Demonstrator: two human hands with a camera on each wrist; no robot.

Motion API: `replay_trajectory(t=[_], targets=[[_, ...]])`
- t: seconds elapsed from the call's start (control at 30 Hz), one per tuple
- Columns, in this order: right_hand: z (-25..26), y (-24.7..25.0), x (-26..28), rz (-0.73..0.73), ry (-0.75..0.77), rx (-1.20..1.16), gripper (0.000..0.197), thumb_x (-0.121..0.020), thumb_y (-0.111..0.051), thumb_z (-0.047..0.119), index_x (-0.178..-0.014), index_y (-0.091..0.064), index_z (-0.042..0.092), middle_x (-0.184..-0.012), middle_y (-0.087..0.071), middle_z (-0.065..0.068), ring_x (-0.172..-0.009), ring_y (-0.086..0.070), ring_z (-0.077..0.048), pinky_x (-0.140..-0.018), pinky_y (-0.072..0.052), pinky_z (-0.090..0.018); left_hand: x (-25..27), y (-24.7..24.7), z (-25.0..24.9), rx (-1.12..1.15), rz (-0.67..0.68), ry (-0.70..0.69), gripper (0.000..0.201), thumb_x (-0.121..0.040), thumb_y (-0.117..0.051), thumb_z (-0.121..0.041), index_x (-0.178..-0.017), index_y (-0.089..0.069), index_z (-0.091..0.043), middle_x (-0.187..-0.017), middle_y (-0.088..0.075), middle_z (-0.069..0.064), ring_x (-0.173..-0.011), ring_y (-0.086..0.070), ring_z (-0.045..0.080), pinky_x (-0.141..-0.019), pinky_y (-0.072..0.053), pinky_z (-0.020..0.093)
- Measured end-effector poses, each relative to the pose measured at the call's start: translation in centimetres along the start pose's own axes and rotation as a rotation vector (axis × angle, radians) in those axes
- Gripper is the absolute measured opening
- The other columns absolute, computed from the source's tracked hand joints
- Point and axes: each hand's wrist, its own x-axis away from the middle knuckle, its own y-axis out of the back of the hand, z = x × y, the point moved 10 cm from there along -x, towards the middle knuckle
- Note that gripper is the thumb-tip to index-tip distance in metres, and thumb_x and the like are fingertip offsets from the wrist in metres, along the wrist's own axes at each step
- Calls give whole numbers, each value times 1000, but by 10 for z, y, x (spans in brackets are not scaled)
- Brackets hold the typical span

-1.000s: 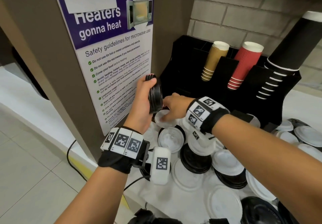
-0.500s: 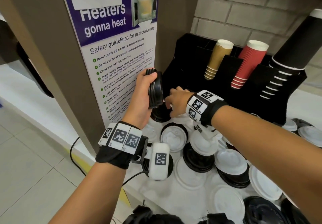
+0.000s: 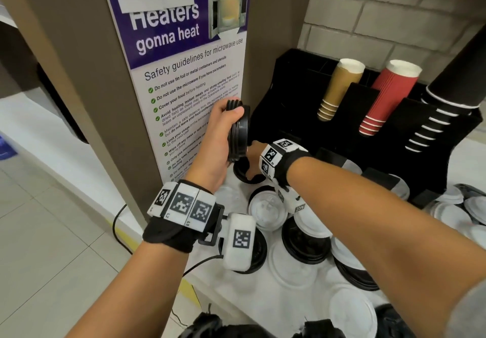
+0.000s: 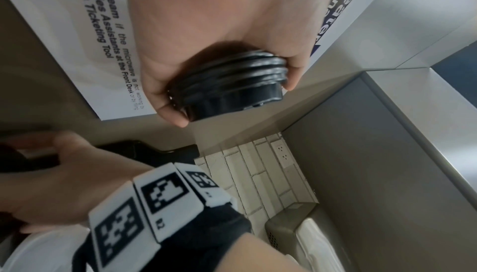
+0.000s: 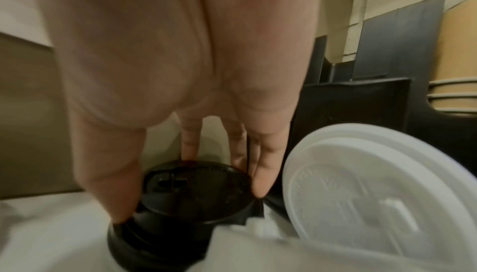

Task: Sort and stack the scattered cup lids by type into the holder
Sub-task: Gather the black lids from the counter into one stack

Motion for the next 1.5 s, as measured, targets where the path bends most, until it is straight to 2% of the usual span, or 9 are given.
replay_trajectory(t=[0.23,0.43,0.53,0.77,1.0,1.1,1.27,1.4,1.5], targets=[[-24,55,48,-175,-28,-291,60,-79,-59,52,-130,-38,30,-101,-52,-9,-95,-56,-28,-80,-46,-32,2,4,3,50,-25,-4,21,-91,-49,-28,-111,-52,-23,-94,-56,-1,-77,-57,10,-68,-46,30],[-43,83,111,-128,60,-1195,28,-91,-50,27,-117,-47,34,-97,-59,-5,-85,-60,-20,-81,-52,-35,4,2,18,6,-39,41,32,-85,-52,-37,-112,-52,-22,-100,-59,1,-88,-57,14,-74,-45,33],[-33,85,135,-110,219,-1430,32,-83,-55,16,-111,-51,32,-97,-57,-8,-86,-60,-19,-80,-55,-37,6,1,26,-32,-67,82,49,-76,-52,-46,-118,-51,-20,-97,-61,-1,-86,-58,14,-65,-45,29],[-22,87,161,-169,336,-1456,51,-73,-57,0,-112,-47,31,-115,-46,-16,-92,-57,-23,-89,-54,-50,9,-14,37,-3,-11,141,61,-78,-53,-46,-134,-46,-22,-120,-61,8,-103,-63,21,-75,-53,37],[-18,92,172,-249,362,-1406,56,-75,-62,-6,-116,-44,27,-119,-46,-18,-95,-56,-25,-83,-53,-44,12,-22,39,32,9,139,57,-83,-53,-43,-134,-44,-19,-132,-57,20,-119,-59,38,-92,-49,56],[-18,94,174,-276,356,-1389,56,-81,-60,-14,-116,-43,26,-118,-46,-18,-95,-56,-26,-82,-55,-45,13,-23,39,13,20,143,56,-84,-51,-46,-134,-44,-21,-132,-57,19,-116,-61,38,-79,-52,48],[-18,94,172,-267,382,-1390,53,-81,-67,-5,-117,-44,28,-115,-47,-16,-95,-58,-23,-84,-55,-45,14,-23,38,-36,55,136,57,-82,-52,-49,-132,-43,-22,-125,-62,13,-98,-66,26,-69,-52,37],[-30,80,152,-271,218,-1672,21,-92,-58,27,-113,-51,27,-108,-56,-8,-99,-59,-21,-91,-52,-39,10,-12,19,-53,6,70,39,-77,-54,-41,-112,-50,-24,-99,-59,4,-81,-58,16,-61,-46,30],[-14,65,134,-236,132,-1174,14,-96,-54,23,-108,-60,19,-103,-60,3,-100,-56,-14,-87,-49,-31,7,-7,0,8,-5,11,16,-84,-53,-34,-98,-53,-28,-79,-60,-7,-67,-58,8,-63,-44,30]])
